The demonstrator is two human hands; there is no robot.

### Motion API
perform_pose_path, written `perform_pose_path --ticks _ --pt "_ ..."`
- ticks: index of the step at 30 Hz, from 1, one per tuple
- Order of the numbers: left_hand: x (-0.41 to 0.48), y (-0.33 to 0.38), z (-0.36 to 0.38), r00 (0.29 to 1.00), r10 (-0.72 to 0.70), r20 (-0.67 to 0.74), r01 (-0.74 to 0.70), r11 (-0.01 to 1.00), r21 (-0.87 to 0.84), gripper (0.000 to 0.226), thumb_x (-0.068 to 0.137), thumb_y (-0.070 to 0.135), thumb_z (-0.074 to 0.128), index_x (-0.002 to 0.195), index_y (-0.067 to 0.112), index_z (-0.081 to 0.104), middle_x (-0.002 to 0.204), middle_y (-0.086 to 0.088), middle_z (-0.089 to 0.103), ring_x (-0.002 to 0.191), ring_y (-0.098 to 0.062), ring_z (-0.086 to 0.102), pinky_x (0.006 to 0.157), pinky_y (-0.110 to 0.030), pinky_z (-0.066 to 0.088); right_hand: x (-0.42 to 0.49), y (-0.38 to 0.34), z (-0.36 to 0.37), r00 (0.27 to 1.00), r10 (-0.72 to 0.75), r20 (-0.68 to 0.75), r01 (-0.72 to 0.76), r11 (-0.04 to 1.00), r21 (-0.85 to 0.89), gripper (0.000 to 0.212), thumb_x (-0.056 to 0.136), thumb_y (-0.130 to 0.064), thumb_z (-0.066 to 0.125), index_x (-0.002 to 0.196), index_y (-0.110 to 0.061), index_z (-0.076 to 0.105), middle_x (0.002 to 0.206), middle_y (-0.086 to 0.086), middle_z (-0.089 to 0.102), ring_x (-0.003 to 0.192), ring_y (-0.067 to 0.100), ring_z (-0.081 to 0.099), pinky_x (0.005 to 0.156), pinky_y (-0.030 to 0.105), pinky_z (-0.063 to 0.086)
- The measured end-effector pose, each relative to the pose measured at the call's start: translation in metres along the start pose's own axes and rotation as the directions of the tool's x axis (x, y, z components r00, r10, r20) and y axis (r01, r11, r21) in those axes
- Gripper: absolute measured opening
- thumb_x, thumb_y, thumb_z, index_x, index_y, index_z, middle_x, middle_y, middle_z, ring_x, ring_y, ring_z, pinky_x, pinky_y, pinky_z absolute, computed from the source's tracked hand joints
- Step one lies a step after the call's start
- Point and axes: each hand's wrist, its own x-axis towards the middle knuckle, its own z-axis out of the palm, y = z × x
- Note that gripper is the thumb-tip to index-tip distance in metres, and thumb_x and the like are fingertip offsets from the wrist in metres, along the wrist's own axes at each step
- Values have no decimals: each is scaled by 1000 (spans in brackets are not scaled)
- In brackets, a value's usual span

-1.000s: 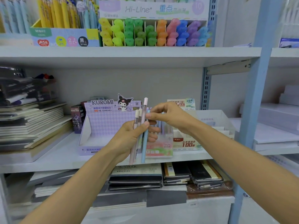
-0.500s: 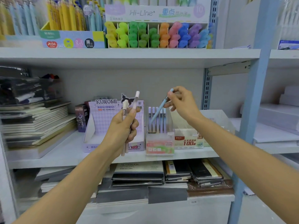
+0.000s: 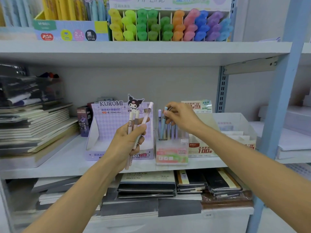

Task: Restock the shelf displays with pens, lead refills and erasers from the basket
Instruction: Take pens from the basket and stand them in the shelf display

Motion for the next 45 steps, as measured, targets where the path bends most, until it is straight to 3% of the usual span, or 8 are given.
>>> perform_pose_path --ticks 6,11,14,17,20,29,37,45 --pt "5 -3 -3 994 3 -110 -1 1000 25 35 70 37 73 100 19 72 66 1 65 46 -5 45 38 -17 32 7 1 7 997 -46 -64 49 998 39 16 92 -12 63 105 -18 54 79 2 68 64 11 69 57 18 53" --pt "5 -5 -5 992 -6 -127 11 999 39 36 66 42 74 94 20 71 75 2 74 46 -1 48 38 -16 35 11 8 10 992 -79 -100 53 969 -240 12 85 -17 73 92 -16 64 74 -6 63 60 2 55 64 25 45" --pt "3 -5 -6 992 -17 -124 22 999 37 35 67 44 74 93 20 71 82 0 75 44 -2 44 38 -16 34 10 7 9 995 -55 -88 33 971 -235 14 88 -23 69 99 -13 70 78 -2 64 62 2 50 65 23 41" --pt "2 -4 -5 993 -17 -118 22 999 40 36 70 46 72 94 18 71 86 -2 76 45 -5 39 38 -16 33 2 -5 4 992 16 -124 -5 996 92 23 95 -31 60 107 -13 69 83 -1 66 63 3 54 59 16 41" --pt "0 -3 0 993 -30 -111 37 998 54 32 76 44 69 93 17 73 88 -2 76 45 -5 37 38 -16 33 -10 -20 -1 996 90 -1 -78 870 487 27 95 -30 59 107 -7 67 80 0 69 62 8 61 50 17 44" --pt "-8 9 16 1000 -30 -6 30 999 18 38 78 42 64 95 8 73 77 -1 74 42 -5 34 35 -16 29 -28 -36 -17 995 42 96 -97 721 686 15 96 -14 57 103 -6 66 85 1 74 75 12 71 65 19 56" --pt "-9 19 26 992 -117 -50 119 992 31 23 96 26 57 106 9 68 88 -8 74 59 -8 42 38 -18 24 -24 -32 -47 991 121 -66 -42 720 692 13 95 -14 59 98 -2 61 83 9 71 68 14 68 62 19 55" --pt "-5 17 20 984 -166 -70 162 985 -54 24 100 17 40 93 7 61 72 -3 57 53 -9 43 35 -18 30 -19 -7 -50 960 161 -228 -49 902 429 17 96 -12 58 105 3 60 90 16 72 71 18 70 64 25 58"
